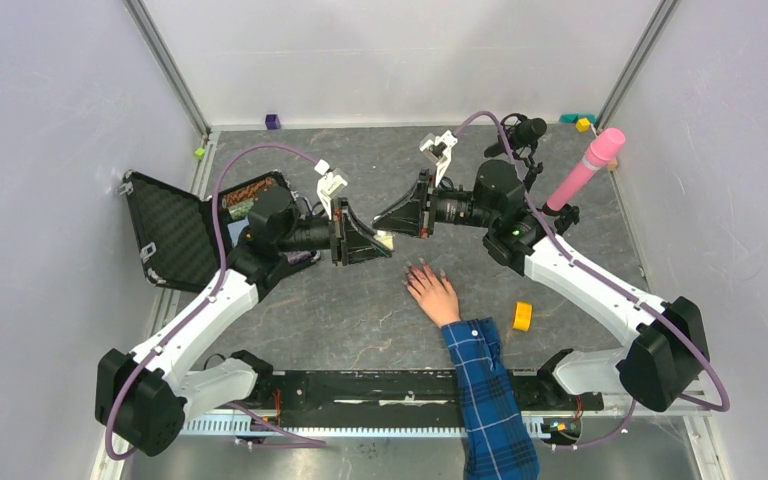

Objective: Paint the nails
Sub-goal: Screw the nail polish bottle.

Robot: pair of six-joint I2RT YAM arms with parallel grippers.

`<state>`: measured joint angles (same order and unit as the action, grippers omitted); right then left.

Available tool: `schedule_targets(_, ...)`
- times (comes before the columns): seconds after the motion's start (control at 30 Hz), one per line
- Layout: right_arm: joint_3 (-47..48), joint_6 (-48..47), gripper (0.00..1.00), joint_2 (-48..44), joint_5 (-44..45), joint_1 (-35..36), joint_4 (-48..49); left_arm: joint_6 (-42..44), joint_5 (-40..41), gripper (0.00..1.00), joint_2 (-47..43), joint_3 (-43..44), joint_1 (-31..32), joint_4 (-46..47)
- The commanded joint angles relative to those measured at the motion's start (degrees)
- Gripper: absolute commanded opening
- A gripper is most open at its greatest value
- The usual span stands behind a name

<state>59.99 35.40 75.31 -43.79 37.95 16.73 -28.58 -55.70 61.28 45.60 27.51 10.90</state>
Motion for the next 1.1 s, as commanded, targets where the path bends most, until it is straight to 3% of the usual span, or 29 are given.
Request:
schedule_targets(0.0, 0.5, 0.4, 0.05, 0.6, -1.4, 0.3, 1.4, -1.6, -0.5, 0.02, -0.6, 1.7, 0.4, 2.9)
schedule_targets(0.03, 0.5, 0.2, 0.00, 0.7, -1.1, 0.3, 0.9, -1.4, -0.2, 0.02, -0.8, 1.8, 0.3, 2.6)
schedule_targets(0.4, 0.4, -5.2, 0.00, 0.7, 7.8, 1.2, -9.2, 3.4, 10.8, 0.02, -2.1, 2.8, 0.2, -6.0)
schedule_targets(0.77, 1.7, -6.0, 0.00, 4.3, 32.0, 9.5, -21.3, 1.3, 17.1, 0.02, -0.7, 2.5, -1.1, -7.5)
schedule_targets(1.07, 7.1, 1.4, 0.00, 13.1, 46.6, 18.4, -20.1, 0.1, 21.6, 0.02, -0.4, 2.0, -2.0, -8.8)
